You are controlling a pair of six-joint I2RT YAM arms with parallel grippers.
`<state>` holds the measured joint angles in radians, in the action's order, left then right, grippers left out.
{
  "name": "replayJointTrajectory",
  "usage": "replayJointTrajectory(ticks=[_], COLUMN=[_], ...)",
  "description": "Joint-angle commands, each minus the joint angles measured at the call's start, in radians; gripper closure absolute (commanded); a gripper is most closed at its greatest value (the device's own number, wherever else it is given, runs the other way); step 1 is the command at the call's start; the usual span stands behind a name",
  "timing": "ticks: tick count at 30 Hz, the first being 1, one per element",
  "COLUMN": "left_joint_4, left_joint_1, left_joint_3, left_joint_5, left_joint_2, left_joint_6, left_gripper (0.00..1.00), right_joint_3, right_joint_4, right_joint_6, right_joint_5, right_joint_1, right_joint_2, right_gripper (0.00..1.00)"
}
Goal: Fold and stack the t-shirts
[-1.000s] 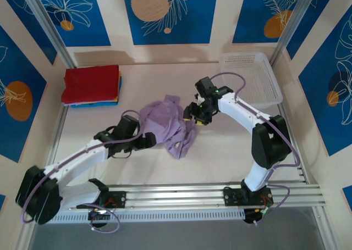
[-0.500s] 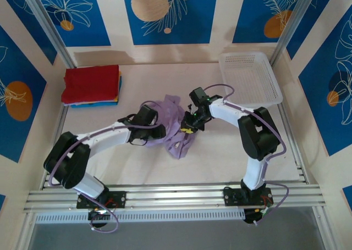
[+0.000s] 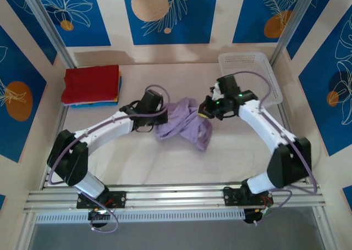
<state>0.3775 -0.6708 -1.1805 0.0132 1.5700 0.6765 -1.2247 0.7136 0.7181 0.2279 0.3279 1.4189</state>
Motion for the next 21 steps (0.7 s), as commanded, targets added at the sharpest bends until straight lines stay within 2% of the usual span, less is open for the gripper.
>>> replayJointTrajectory(ticks=[1,4,6,9,11,12,14,15,17,21], left_joint_4=[0.097,0.162,0.201,0.225,0.230,0.235,0.244,0.242,0.229,0.242], left_joint_1=[0.025,0.067,0.101,0.155,0.198,0.218,0.266,0.284,0.319,0.346], left_joint_3=[-0.163,-0.315,-0.395,-0.431,-0.403,-0.384,-0.330,-0.304,-0.245,-0.199], left_joint_5=[-0.025,-0.009,0.011,0.038,0.057,0.065,0.089,0.102,0.126,0.159], left_joint_2=[0.024,0.047,0.051,0.028,-0.002,-0.013,-0.037,-0.047,-0.065,-0.056], left_joint_6=[-0.085,-0.120,-0.134,-0.147,-0.154,-0.160,-0.167,-0.167,-0.171,-0.193], left_gripper=[1.00,1.00,1.00,1.00,1.00,1.00,1.00,1.00,1.00,1.00], right_joint_3=[-0.071,-0.119,-0.139,-0.131,-0.101,-0.102,-0.148,-0.175,-0.213,-0.215], right_joint_4=[0.140,0.205,0.234,0.212,0.115,0.082,0.077,0.096,0.115,0.107], right_joint_6=[-0.041,-0.039,-0.025,0.050,0.120,0.139,0.136,0.132,0.127,0.121], right_joint_5=[0.025,0.036,0.026,0.010,0.047,0.048,0.033,0.016,-0.012,-0.049], right_joint_1=[-0.010,0.029,0.104,0.280,0.412,0.465,0.548,0.568,0.581,0.541], right_joint_2=[-0.090,-0.140,-0.152,-0.137,-0.098,-0.067,0.024,0.063,0.119,0.134], right_gripper=[1.00,1.00,1.00,1.00,0.99,0.91,0.61,0.54,0.47,0.40])
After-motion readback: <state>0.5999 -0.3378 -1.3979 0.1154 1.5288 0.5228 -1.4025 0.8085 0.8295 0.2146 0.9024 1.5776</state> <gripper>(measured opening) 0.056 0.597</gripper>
